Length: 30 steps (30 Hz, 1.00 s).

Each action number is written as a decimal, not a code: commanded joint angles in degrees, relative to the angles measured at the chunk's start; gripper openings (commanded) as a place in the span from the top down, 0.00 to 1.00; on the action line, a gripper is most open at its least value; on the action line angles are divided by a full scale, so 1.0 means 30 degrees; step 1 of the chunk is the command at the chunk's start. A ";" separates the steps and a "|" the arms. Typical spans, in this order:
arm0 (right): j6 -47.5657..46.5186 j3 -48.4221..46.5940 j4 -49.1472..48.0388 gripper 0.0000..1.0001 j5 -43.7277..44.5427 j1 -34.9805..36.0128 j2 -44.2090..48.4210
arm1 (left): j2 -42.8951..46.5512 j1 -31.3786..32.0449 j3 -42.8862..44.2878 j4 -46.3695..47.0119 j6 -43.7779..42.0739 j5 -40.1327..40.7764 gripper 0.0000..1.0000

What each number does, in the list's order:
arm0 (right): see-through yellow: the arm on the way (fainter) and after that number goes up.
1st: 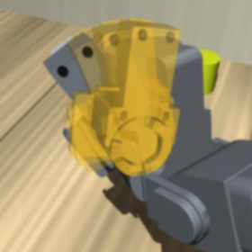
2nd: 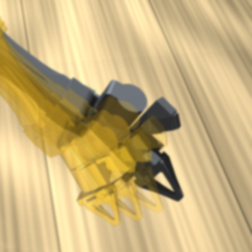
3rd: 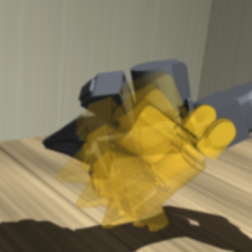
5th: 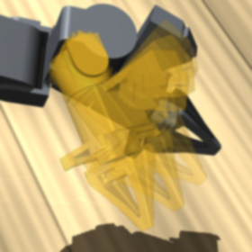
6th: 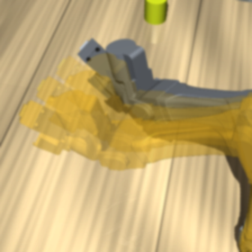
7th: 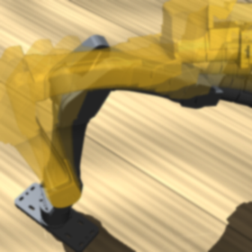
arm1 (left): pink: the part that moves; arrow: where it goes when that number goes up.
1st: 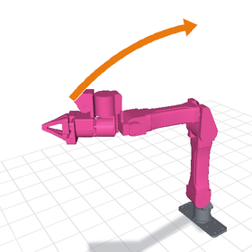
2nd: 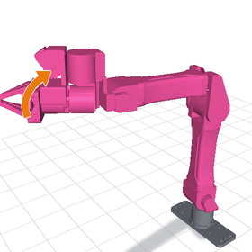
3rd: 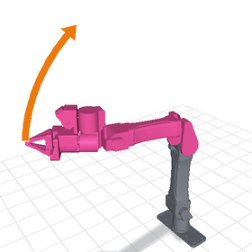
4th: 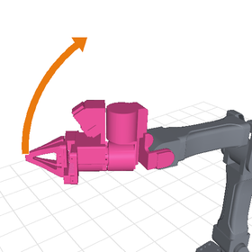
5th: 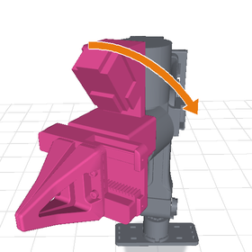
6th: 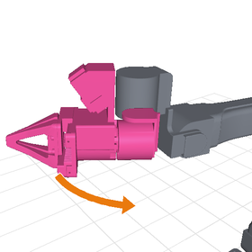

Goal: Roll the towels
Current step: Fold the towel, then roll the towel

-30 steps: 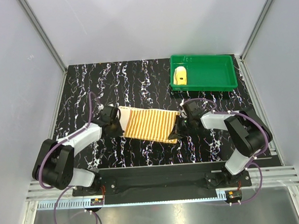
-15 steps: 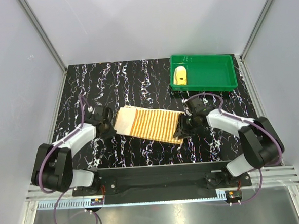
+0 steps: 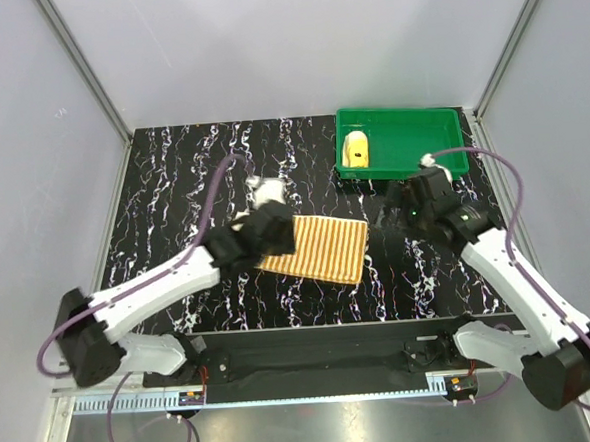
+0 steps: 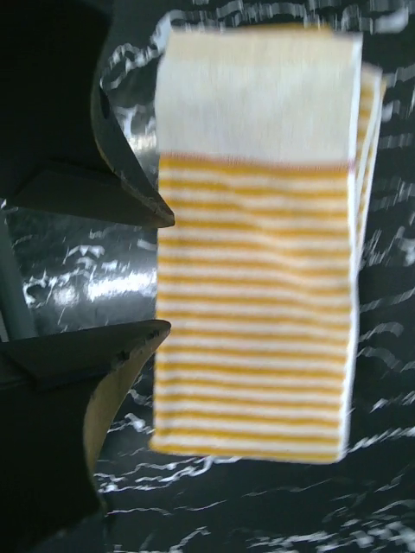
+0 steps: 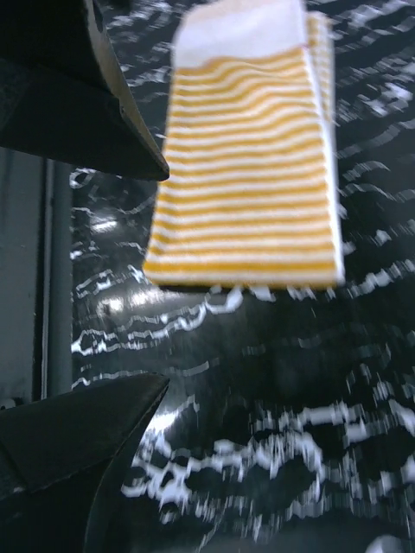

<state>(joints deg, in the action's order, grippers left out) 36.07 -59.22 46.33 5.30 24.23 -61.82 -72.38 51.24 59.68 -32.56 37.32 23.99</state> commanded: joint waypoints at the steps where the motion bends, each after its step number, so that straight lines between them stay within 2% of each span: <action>1: 0.1419 -0.0533 0.2281 0.00 0.4676 -0.0838 0.1648 | -0.3228 0.3004 0.1956 -0.0279 0.0011 0.2781 0.47; 7: 0.1102 -0.0795 0.2165 0.00 0.6024 -0.1279 0.4434 | -1.0084 0.6556 0.8371 -0.2271 -0.0428 0.4132 0.47; 9: 0.0780 -0.1146 0.2311 0.00 0.5998 -0.1338 0.4669 | -1.1897 0.6853 1.0125 -0.2566 -0.0632 0.3784 0.46; 12: 0.0047 -0.1644 0.2984 0.00 0.5443 -0.1309 0.4291 | -1.3309 0.7205 1.1070 -0.2566 -0.0751 0.3080 0.42; 30: 0.0279 -0.0562 0.2517 0.00 0.4063 -0.1338 0.4201 | -1.5510 0.8173 1.0691 -0.1570 -0.0721 0.2668 0.39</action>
<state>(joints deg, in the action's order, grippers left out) 37.15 -60.80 55.37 17.80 20.49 -49.25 -117.54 75.50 90.35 -39.68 35.77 31.64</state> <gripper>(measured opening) 0.994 0.603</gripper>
